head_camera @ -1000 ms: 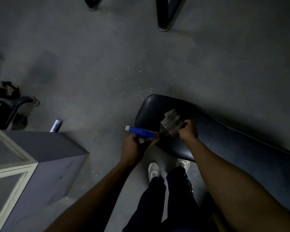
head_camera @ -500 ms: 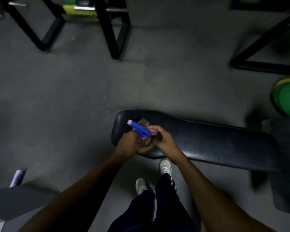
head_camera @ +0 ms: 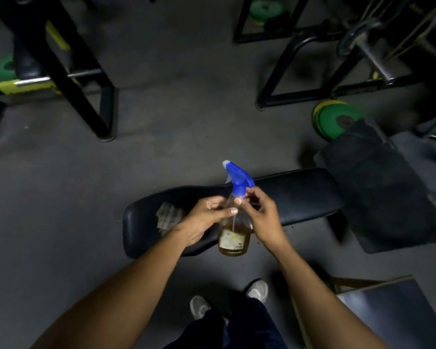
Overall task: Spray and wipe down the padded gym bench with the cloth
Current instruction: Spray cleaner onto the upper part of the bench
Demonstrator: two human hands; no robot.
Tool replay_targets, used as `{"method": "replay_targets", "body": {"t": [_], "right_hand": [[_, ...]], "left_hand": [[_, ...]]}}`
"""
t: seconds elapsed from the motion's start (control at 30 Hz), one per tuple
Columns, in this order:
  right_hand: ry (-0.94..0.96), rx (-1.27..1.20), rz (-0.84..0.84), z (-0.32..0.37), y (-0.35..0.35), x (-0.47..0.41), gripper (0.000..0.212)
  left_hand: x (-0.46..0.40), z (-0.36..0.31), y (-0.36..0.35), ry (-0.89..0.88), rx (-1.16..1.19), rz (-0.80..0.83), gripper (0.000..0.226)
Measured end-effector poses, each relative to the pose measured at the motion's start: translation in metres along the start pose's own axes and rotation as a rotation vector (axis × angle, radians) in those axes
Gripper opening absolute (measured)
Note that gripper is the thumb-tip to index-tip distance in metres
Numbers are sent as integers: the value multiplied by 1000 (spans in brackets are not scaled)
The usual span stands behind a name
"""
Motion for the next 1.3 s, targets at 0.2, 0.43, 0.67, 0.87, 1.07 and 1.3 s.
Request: {"method": "replay_targets", "body": {"t": [0.2, 0.43, 0.67, 0.87, 1.07, 1.3], "right_hand": [[-19, -99, -65, 18, 81, -19, 27], [-54, -194, 21, 26, 147, -43, 30], [-167, -359, -240, -15, 212, -47, 13], [-232, -284, -567, -57, 273, -50, 6], [-341, -238, -712, -98, 313, -68, 12], [-434, -168, -835, -154, 339, -90, 22]], "left_hand": [[-18, -24, -80, -22, 38, 80, 33], [-23, -29, -180, 9, 12, 265, 37], [-28, -3, -256, 145, 28, 321, 36], [-54, 17, -296, 107, -92, 229, 23], [-90, 6, -324, -151, -415, 212, 17], [-190, 26, -337, -281, -763, 251, 26]]}}
Point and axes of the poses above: each hand's wrist, its own x-axis away from the middle knuckle, its own y-axis out of the back of the hand, z = x × y, the point moved 10 cm from there along -x, towards the middle knuckle, and after that the axes turned 15 degrees about -z, right-handed, at the moved point
